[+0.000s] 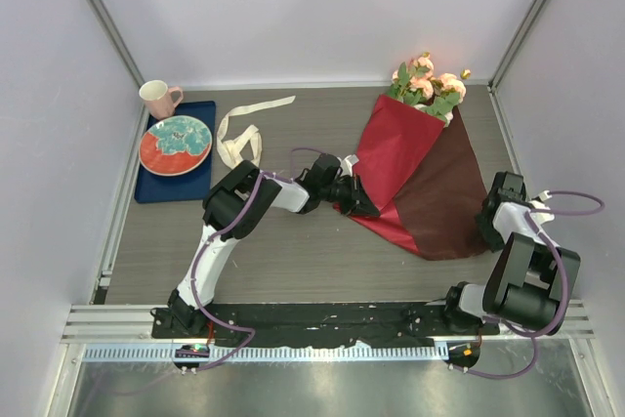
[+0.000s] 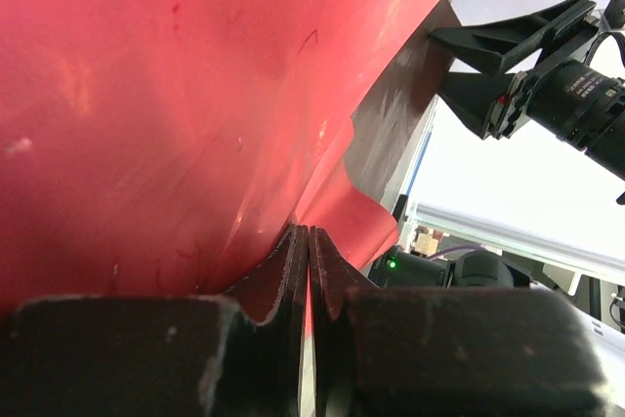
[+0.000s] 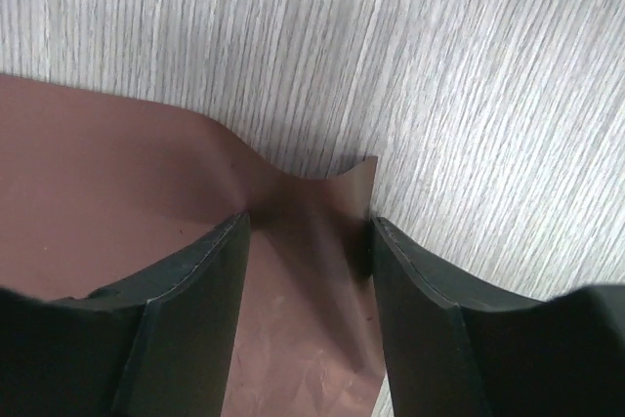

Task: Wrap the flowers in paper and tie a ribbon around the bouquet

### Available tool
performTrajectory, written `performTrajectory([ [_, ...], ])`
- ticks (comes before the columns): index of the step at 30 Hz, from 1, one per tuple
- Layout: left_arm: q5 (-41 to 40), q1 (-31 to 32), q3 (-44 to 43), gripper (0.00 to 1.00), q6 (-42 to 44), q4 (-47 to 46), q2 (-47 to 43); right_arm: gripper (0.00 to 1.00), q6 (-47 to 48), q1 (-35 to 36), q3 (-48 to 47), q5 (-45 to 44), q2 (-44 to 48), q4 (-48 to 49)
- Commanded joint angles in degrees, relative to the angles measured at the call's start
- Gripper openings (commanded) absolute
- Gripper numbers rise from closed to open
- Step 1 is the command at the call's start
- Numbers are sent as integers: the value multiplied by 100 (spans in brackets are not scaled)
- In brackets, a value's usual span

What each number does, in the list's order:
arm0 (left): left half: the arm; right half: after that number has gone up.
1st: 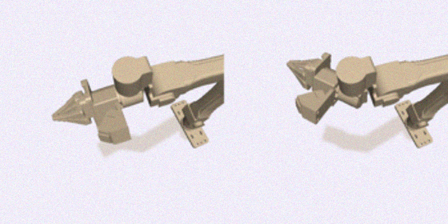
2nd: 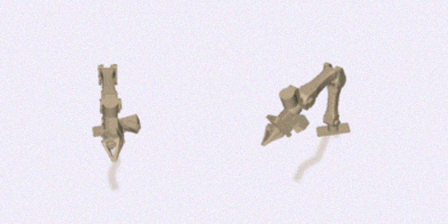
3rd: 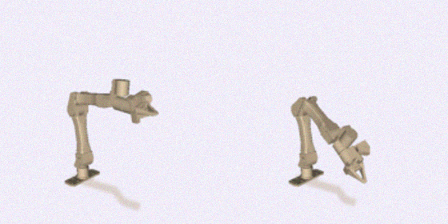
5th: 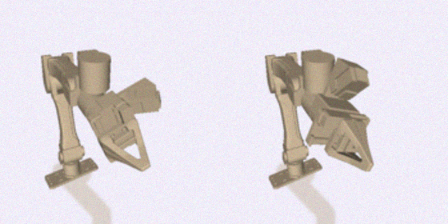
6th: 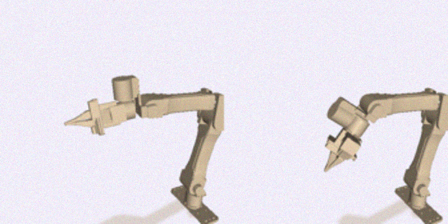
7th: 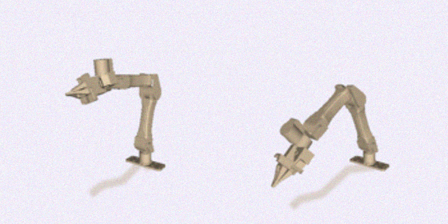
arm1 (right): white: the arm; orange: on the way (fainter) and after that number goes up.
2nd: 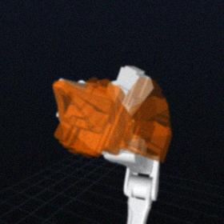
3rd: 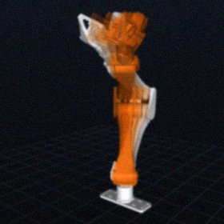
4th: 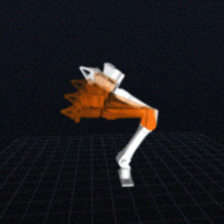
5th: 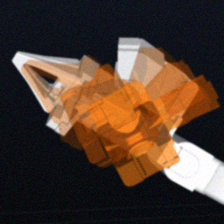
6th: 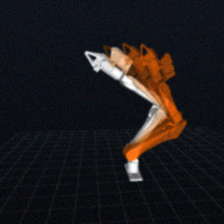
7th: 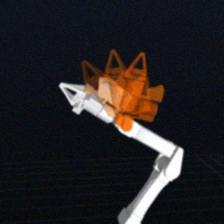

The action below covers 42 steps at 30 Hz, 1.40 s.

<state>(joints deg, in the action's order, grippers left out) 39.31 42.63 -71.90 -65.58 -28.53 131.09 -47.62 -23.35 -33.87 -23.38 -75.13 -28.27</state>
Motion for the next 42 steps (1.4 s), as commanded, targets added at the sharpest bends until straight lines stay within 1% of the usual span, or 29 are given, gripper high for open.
performTrajectory([
  [1, -547, -62, 9, 8, 283, 709, 75, 55, -47, -29, 337, 307, -363, 313],
  [4, -547, -62, -35, 8, 309, 779, 84, 39, 102, -20, 346, 316, -82, 314],
  [5, -547, -62, -61, 8, 318, 805, 92, 31, 147, -11, 337, 299, 137, 253],
  [7, -565, -62, -87, 8, 327, 849, 101, 25, 243, 68, 276, 263, 384, 112],
  [8, -565, -62, -114, 8, 327, 858, 101, 19, 331, 111, 223, 263, 603, 68],
  [10, -565, -62, -123, 8, 353, 911, 101, 16, 367, 357, 135, 194, 789, -72],
  [11, -582, -62, -140, 8, 362, 937, 110, 11, 411, 480, 22, 167, 990, -212],
  [12, -591, -53, -149, 8, 379, 998, 110, 8, 446, 594, -32, 149, 1079, -266],
  [13, -609, -53, -140, 8, 414, 1016, 110, 6, 429, 865, -119, 10, 1167, -336],
  [14, -626, -62, -132, 8, 432, 1025, 119, 1, 402, 1007, -320, -44, 1229, -520],
  [15, -626, -62, -140, 8, 432, 1051, 128, 0, 385, 1113, -444, -79, 1334, -591],
  [16, -626, -62, -132, 8, 423, 1069, 145, 0, 376, 1383, -576, -105, 1352, -679],
  [19, -644, -62, -88, 8, 441, 1078, 137, 0, 315, 1684, -1077, -123, 1379, -969],
  [20, -653, -53, -79, 8, 458, 1087, 136, 0, 314, 1737, -1287, 42, 1370, -987],
  [23, -653, -62, -105, 8, 511, 1183, 119, 0, 209, 1738, -1709, 341, 1291, -1057],
  [29, -731, -62, -184, 8, 713, 1482, 66, 0, 340, 1738, -2456, 421, 1063, -1067],
  [33, -820, -62, -254, 8, 871, 1780, 75, 0, 797, 1817, -2774, 842, 852, -672],
  [34, -828, -62, -272, 8, 898, 1807, 84, 0, 911, 1947, -2818, 1009, 799, -445],
  [36, -820, -62, -316, 8, 907, 1851, 110, 0, 1087, 2106, -2924, 1054, 650, -294],
  [37, -820, -62, -325, 8, 916, 1860, 110, 0, 1149, 2246, -2941, 1272, 606, -49],
  [39, -828, -62, -334, 8, 933, 1886, 110, 0, 1289, 2335, -3107, 1362, 343, 41],
  [40, -846, -53, -334, 8, 942, 1904, 110, 0, 1342, 2614, -3213, 1388, 246, 41],
  [42, -846, -53, -342, 8, 968, 1930, 110, 0, 1421, 2827, -3521, 1188, 87, 15],
])
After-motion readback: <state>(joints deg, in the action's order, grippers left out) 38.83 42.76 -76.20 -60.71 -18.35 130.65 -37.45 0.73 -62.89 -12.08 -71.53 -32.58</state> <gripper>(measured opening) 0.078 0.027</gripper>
